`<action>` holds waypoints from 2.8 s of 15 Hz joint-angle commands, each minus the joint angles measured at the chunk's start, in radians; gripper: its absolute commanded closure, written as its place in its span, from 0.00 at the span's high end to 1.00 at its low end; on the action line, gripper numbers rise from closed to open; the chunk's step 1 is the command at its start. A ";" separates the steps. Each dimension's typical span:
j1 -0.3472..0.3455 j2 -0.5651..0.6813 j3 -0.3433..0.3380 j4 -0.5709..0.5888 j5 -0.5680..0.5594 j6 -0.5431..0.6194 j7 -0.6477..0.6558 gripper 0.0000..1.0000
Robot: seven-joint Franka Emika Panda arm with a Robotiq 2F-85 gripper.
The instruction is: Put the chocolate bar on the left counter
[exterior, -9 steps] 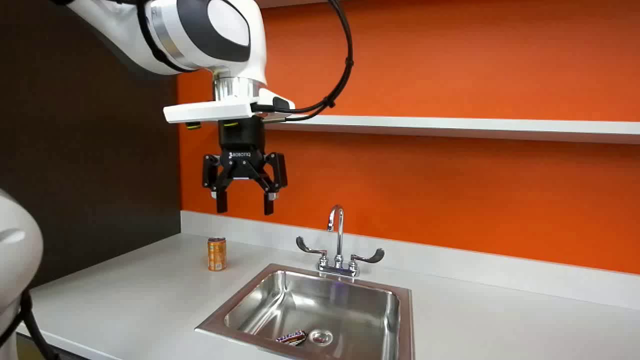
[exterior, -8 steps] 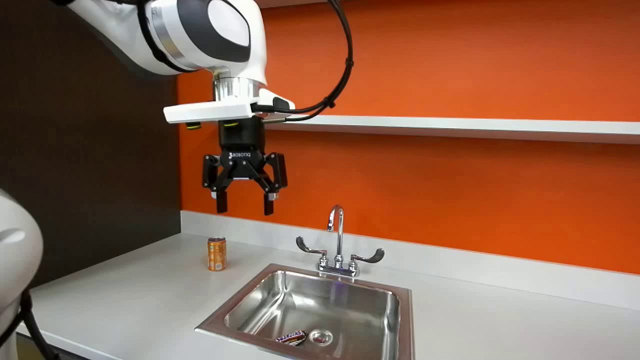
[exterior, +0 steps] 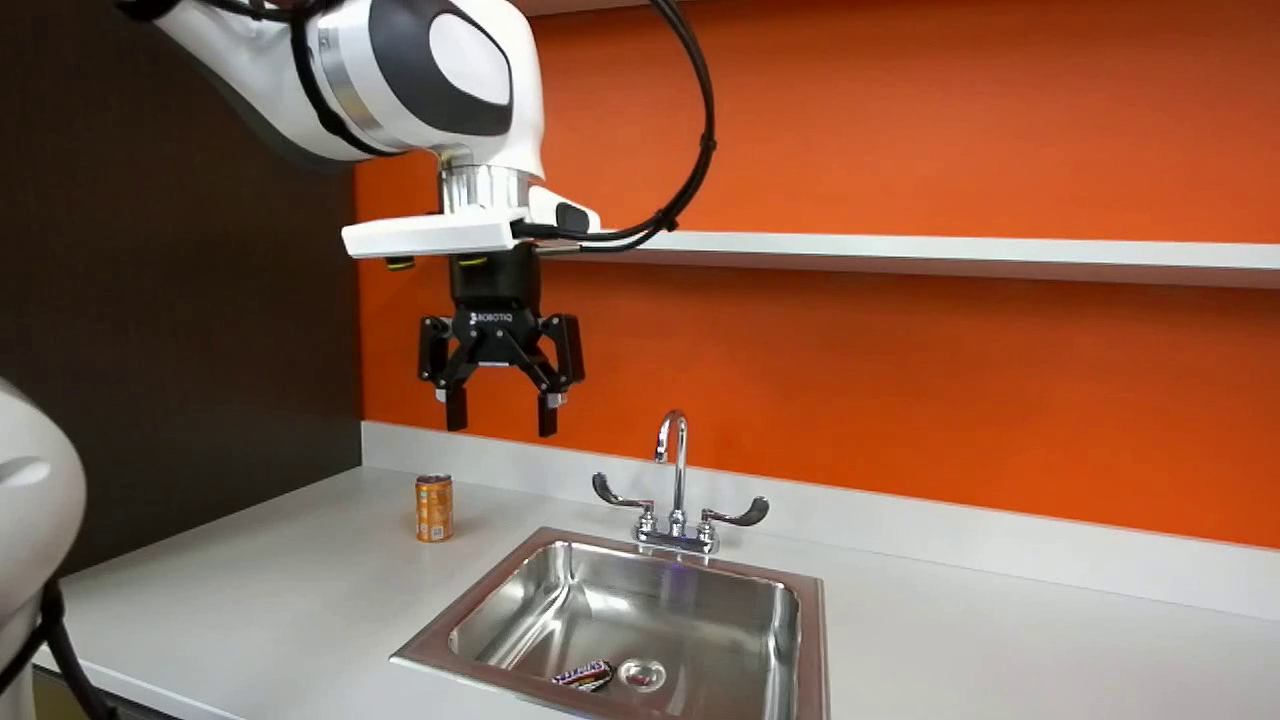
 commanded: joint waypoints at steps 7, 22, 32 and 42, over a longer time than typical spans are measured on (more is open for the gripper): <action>-0.020 0.376 -0.006 0.069 0.050 0.352 0.151 1.00; 0.012 0.940 0.028 0.319 0.173 0.579 0.265 1.00; 0.082 1.166 0.014 0.433 0.178 0.630 0.448 1.00; 0.134 1.291 -0.031 0.484 0.185 0.658 0.557 1.00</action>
